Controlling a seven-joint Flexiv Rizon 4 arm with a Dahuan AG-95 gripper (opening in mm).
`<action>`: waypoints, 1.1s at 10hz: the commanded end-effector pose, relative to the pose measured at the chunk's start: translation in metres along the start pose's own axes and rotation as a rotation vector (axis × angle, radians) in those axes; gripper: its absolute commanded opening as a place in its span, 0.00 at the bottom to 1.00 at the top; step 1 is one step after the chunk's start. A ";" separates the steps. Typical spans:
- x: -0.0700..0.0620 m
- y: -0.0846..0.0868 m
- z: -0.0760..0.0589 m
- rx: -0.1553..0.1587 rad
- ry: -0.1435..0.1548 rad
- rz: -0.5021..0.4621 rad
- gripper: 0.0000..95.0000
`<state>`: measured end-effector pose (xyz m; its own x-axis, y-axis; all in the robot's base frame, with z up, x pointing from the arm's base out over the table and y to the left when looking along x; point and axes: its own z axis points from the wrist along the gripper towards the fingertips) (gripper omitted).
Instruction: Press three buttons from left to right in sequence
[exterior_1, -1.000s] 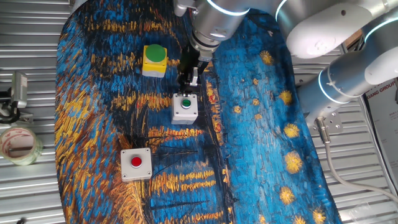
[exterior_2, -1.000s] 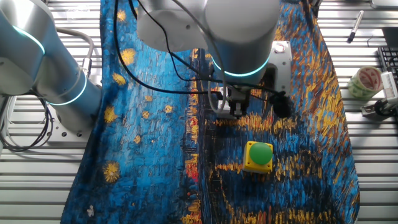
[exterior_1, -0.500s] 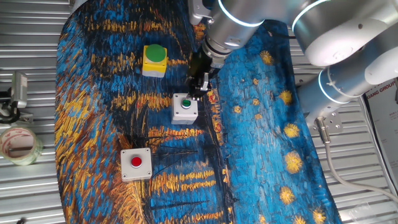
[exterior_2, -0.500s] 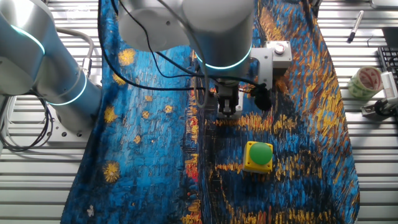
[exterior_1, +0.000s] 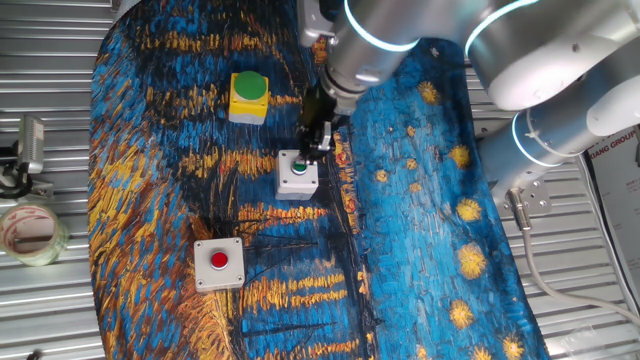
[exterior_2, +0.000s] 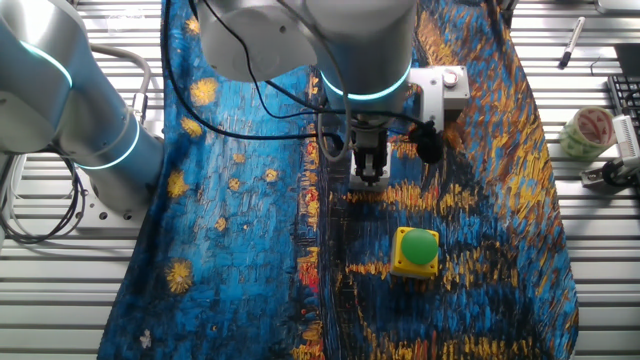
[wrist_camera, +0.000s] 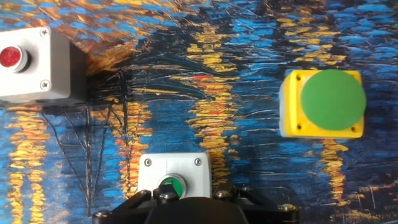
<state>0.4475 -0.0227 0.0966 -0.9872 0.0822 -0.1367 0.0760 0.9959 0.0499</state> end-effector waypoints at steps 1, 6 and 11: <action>0.000 0.000 -0.001 -0.005 0.002 0.001 0.40; 0.000 0.000 0.000 -0.009 0.003 0.004 0.40; -0.001 0.001 0.005 -0.012 0.001 0.003 0.40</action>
<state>0.4498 -0.0218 0.0905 -0.9869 0.0859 -0.1363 0.0780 0.9950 0.0619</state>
